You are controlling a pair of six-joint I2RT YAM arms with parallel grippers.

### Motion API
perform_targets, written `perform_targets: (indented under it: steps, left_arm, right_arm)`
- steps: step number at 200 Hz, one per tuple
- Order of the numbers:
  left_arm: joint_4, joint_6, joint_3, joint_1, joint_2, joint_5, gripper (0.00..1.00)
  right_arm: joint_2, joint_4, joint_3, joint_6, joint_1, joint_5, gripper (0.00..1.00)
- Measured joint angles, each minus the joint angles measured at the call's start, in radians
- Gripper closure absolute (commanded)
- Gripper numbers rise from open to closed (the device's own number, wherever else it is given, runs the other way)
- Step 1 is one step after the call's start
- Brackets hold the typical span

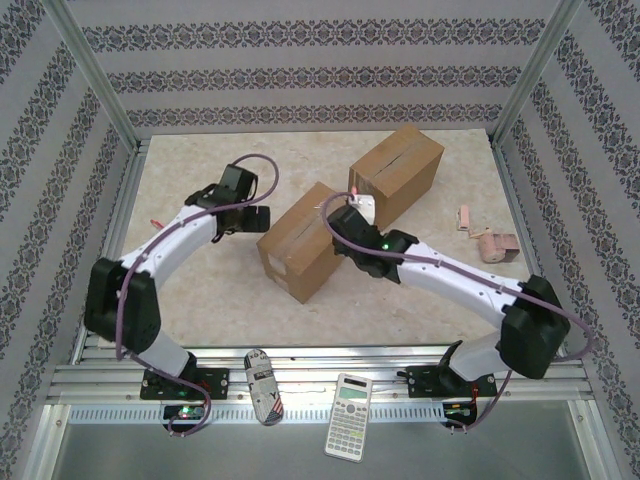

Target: Unpack the express box

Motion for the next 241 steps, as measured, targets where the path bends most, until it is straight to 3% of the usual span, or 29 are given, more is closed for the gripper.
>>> perform_targets:
  steps: [66, 111, 176, 241]
  left_arm:
    - [0.005, -0.137, -0.251, -0.005, -0.208, 0.055, 0.10]
    - [-0.037, -0.214, -0.293, -0.094, -0.275, 0.067, 0.10]
    - [-0.011, -0.304, -0.322, -0.251, -0.285, 0.146, 0.09]
    - [0.000, -0.337, -0.318, -0.264, -0.328, 0.147, 0.05]
  right_arm:
    - [0.271, 0.056, 0.273, -0.178, -0.050, -0.132, 1.00]
    - [0.405, 0.067, 0.426, -0.281, -0.087, -0.203, 1.00]
    - [0.478, 0.067, 0.535, -0.391, -0.122, -0.359, 1.00]
    - [0.463, 0.019, 0.541, -0.462, -0.162, -0.417, 1.00]
